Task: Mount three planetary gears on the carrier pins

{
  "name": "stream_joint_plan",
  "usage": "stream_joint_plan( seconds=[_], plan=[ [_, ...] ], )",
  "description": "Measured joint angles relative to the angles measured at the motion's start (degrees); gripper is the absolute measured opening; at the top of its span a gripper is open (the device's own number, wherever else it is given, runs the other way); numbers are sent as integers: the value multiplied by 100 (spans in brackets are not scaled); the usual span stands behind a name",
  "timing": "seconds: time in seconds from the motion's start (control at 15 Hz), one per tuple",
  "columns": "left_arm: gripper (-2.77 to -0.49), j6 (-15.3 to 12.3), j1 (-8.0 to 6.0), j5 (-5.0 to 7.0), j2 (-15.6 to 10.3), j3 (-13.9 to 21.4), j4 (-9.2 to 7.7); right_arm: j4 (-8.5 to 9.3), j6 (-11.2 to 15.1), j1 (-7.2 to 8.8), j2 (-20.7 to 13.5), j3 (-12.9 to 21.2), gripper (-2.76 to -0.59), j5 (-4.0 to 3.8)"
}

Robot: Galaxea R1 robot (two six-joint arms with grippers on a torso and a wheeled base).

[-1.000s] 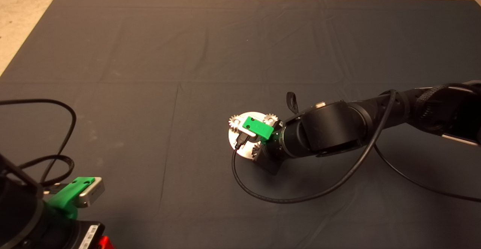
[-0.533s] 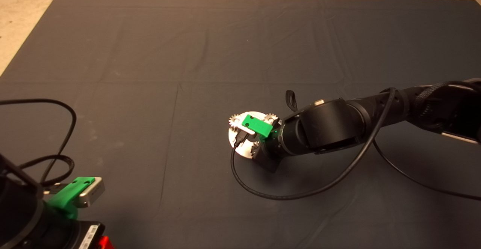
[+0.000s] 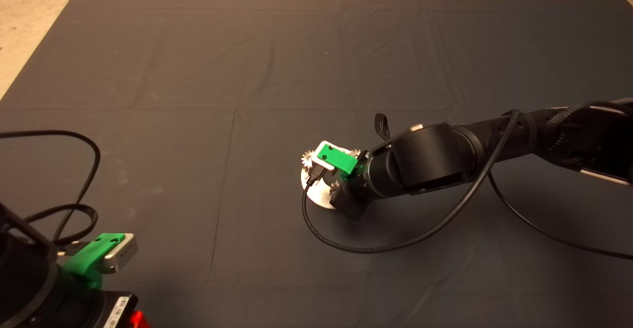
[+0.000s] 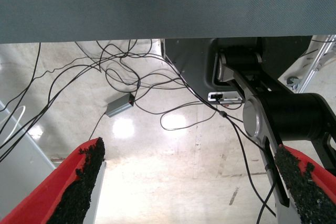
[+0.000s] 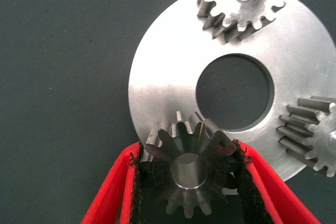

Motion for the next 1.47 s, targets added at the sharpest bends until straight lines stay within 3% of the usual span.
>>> stream_joint_plan(
  seconds=[0.33, 1.07, 1.47],
  plan=[
    [-93, 0, 0, 0, 0, 0, 1, 33, -7, 11, 61, -13, -234, -81],
    [-93, 0, 0, 0, -2, 0, 2, 346, -26, 41, 78, 18, -234, -113],
    [-93, 0, 0, 0, -2, 0, 2, 391, -28, 41, 101, 8, -234, -132]
  ],
)
